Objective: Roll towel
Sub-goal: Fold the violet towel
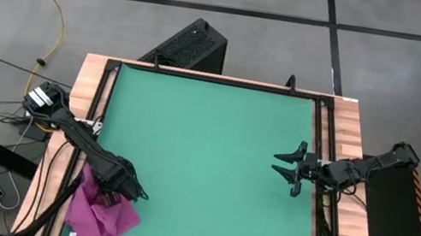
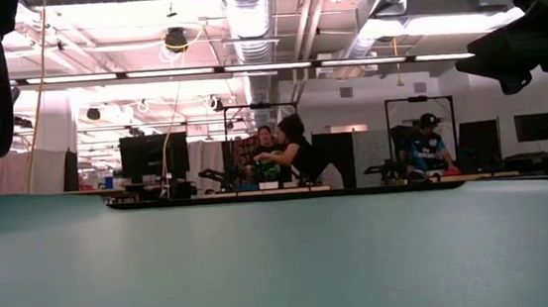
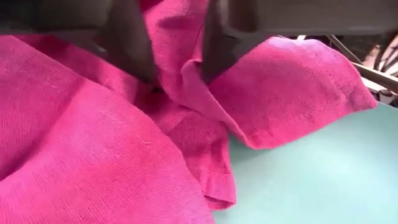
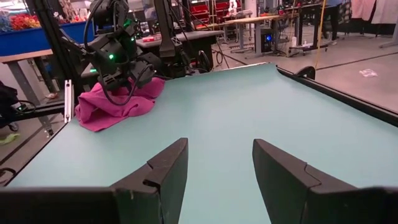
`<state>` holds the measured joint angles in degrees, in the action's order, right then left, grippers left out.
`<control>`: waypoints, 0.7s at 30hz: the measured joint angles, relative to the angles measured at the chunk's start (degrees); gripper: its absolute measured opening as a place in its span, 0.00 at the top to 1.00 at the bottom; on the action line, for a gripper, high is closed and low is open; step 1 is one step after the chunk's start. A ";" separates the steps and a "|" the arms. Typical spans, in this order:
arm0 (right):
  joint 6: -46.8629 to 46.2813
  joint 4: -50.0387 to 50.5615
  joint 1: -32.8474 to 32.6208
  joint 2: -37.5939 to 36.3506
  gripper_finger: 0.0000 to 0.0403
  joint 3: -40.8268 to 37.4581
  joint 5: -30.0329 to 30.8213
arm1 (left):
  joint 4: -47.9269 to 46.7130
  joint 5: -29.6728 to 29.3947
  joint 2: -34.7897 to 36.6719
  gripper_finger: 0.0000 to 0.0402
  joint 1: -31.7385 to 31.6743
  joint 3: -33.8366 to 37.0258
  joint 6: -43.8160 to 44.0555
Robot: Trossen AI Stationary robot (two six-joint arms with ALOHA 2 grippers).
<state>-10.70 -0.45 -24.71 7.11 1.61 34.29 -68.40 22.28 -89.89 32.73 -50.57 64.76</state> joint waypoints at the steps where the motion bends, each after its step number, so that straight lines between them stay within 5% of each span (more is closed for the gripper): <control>1: 0.00 0.00 0.00 -0.02 0.50 0.00 -0.01 | 0.00 -0.02 0.00 0.81 0.00 0.00 -0.59; 5: 0.00 -0.01 0.00 0.00 0.50 0.00 0.01 | -0.05 -0.02 0.00 0.98 0.00 0.00 -2.14; 12: 0.02 -0.01 0.00 -0.01 0.50 0.00 0.01 | -0.15 -3.01 -0.02 1.00 -0.02 -2.47 -2.48; 21: 0.17 -1.67 0.00 -0.02 0.50 -0.12 0.25 | -0.20 -29.49 -0.02 1.00 -4.35 -18.51 -5.74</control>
<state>-10.52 -2.12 -24.71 7.09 1.49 34.54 -68.60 -7.21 -89.91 28.38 -69.08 59.02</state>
